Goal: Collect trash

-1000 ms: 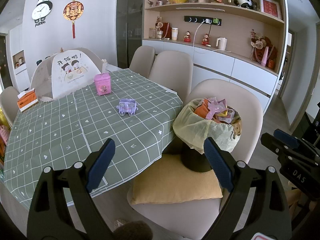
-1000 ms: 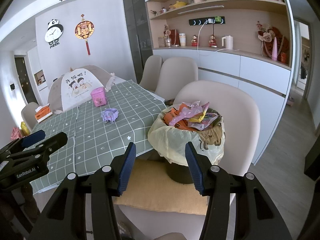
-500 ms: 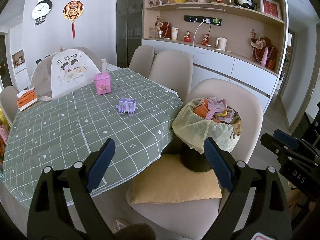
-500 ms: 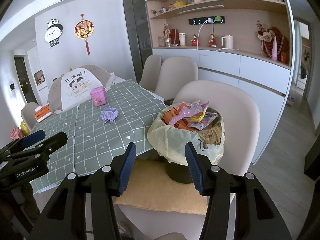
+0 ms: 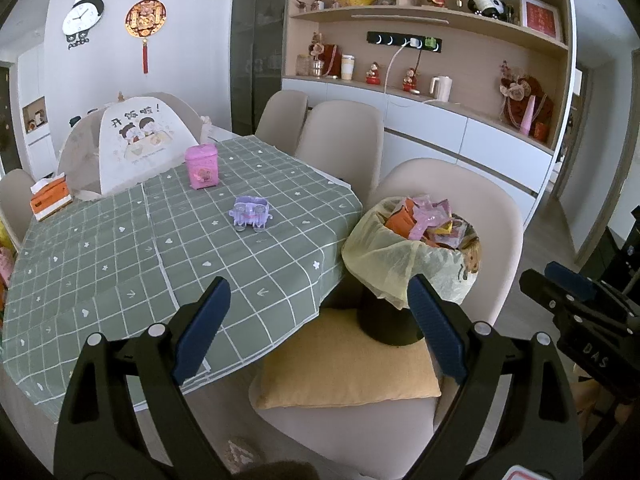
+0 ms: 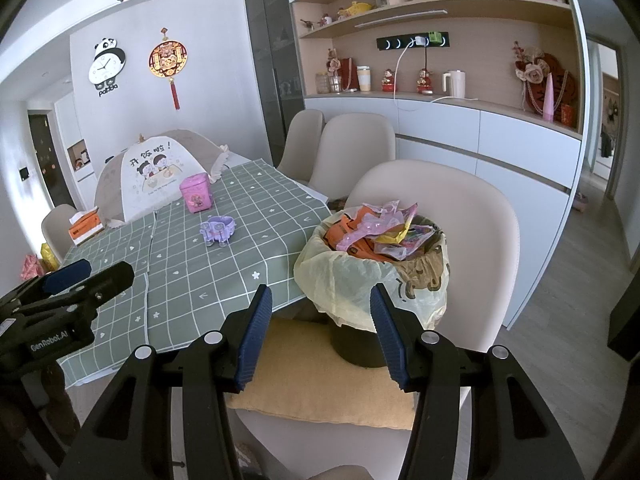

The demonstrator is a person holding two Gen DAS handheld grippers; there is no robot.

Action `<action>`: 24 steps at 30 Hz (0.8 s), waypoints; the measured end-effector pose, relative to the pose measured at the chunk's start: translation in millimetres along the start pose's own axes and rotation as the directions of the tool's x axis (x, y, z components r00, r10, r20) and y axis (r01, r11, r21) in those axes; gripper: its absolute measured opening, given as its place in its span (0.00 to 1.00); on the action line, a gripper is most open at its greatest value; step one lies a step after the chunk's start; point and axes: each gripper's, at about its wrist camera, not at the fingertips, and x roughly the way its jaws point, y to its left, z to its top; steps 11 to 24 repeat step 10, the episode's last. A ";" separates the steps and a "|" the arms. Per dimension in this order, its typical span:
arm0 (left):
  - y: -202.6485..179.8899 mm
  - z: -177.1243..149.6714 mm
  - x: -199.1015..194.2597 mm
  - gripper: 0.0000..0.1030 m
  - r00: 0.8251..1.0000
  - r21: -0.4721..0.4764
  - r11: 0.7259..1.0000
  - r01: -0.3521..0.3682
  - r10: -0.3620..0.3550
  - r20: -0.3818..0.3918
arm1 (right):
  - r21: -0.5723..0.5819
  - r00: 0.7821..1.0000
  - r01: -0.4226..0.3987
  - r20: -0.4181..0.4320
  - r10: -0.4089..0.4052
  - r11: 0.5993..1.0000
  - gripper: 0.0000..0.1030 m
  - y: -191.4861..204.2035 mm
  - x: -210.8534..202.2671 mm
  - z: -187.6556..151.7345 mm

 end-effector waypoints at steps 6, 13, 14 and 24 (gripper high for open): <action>15.9 -0.5 23.7 0.83 0.998 -0.056 0.998 -0.019 0.015 -0.067 | -0.001 1.000 0.007 -0.022 -0.007 1.000 0.47 3.8 13.6 0.4; 47.5 0.9 48.1 0.83 0.991 -0.058 0.993 -0.098 0.093 -0.095 | -0.006 0.998 -0.007 -0.064 0.006 1.000 0.47 18.2 48.8 4.2; 47.5 0.9 48.1 0.83 0.991 -0.058 0.993 -0.098 0.093 -0.095 | -0.006 0.998 -0.007 -0.064 0.006 1.000 0.47 18.2 48.8 4.2; 47.5 0.9 48.1 0.83 0.991 -0.058 0.993 -0.098 0.093 -0.095 | -0.006 0.998 -0.007 -0.064 0.006 1.000 0.47 18.2 48.8 4.2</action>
